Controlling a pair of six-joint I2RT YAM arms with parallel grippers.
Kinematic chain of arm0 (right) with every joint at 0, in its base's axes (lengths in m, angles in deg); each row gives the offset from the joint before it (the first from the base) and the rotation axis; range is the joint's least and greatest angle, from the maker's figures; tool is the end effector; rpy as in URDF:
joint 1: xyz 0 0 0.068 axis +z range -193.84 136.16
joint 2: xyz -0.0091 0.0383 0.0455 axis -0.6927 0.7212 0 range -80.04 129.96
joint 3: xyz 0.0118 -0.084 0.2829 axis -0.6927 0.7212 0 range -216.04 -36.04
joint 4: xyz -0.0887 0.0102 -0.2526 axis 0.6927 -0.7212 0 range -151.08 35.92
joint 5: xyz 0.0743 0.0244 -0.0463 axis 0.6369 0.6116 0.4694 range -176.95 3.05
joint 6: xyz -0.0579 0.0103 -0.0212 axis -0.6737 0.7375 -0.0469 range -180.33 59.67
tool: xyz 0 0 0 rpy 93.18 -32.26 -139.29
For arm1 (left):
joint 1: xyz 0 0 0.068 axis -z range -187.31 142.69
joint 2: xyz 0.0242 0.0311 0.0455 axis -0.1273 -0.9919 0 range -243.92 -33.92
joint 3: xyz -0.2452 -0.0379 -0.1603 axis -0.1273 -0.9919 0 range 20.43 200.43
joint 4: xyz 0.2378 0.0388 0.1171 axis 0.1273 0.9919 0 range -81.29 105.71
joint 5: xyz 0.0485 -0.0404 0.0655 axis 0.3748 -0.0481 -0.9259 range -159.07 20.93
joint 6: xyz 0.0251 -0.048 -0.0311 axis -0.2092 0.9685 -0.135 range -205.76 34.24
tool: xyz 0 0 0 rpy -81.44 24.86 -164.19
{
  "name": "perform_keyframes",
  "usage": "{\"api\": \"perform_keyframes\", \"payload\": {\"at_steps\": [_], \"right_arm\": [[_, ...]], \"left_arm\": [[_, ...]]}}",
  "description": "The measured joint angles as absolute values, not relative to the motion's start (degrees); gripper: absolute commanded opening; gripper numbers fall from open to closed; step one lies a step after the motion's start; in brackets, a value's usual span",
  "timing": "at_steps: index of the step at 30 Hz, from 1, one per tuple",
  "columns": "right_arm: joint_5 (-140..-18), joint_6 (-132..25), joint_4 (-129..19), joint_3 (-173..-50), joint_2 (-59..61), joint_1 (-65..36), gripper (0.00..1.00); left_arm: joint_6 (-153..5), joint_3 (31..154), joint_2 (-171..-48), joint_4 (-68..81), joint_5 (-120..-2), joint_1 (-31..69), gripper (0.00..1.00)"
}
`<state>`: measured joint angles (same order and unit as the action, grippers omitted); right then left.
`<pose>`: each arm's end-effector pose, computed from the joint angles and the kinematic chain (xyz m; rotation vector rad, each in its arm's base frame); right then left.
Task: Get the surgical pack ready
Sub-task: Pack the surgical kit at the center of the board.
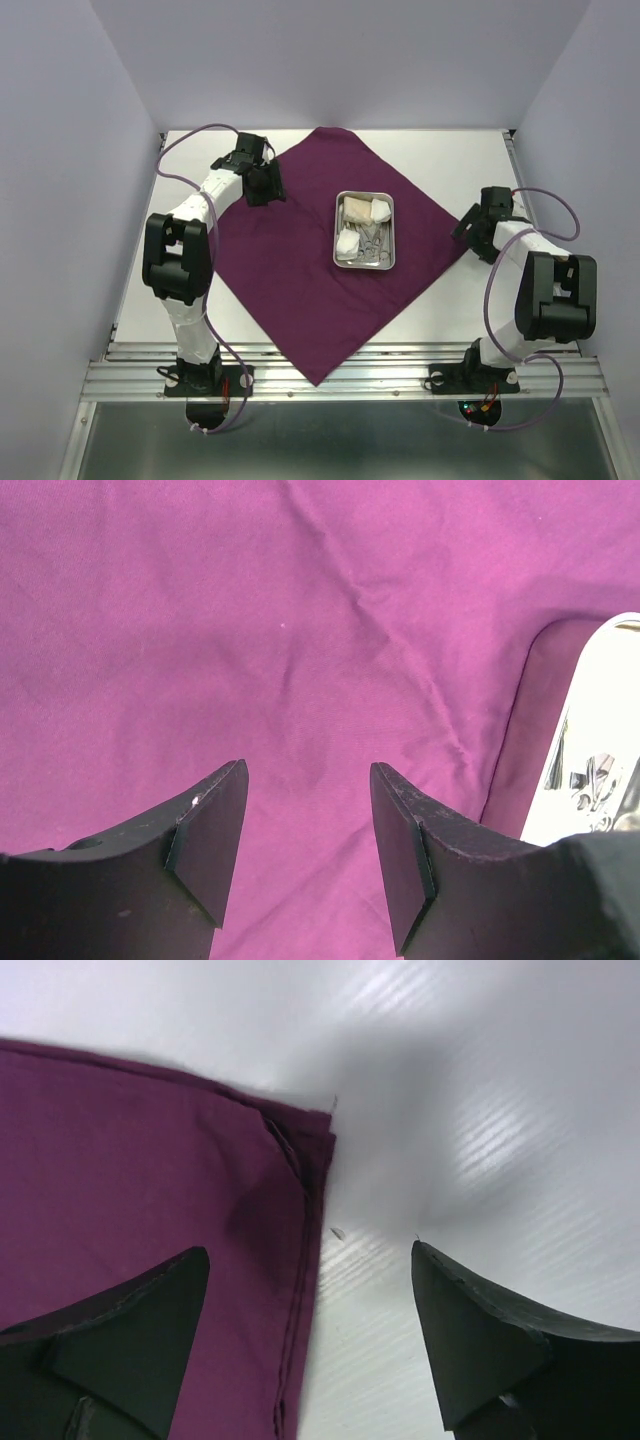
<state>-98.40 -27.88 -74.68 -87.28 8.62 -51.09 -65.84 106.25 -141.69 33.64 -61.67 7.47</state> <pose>0.3099 -0.0488 0.1928 0.9362 2.3773 -0.0901 0.4303 -0.1199 0.2601 -0.0468 2.4252 -0.4354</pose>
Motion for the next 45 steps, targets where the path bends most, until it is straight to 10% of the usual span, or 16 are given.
{"api": "perform_keyframes", "payload": {"at_steps": [11,17,30,45], "right_arm": [[-96.84,-27.69,-70.22,-85.34,11.53,-50.61,0.53],[-94.13,-27.73,-65.82,-85.60,13.56,-50.61,0.01],[-92.19,-30.33,-68.69,-86.98,8.97,-47.94,0.01],[-92.98,-28.01,-70.33,-108.13,15.70,-14.06,0.01]], "left_arm": [[-65.82,106.25,-141.66,33.58,-61.54,7.47,0.63],[-65.82,106.25,-141.51,33.62,-61.54,7.47,0.63],[-65.95,106.28,-140.88,33.64,-61.58,6.29,0.63],[-65.88,106.15,-136.75,33.90,-65.39,3.60,0.62]]}}
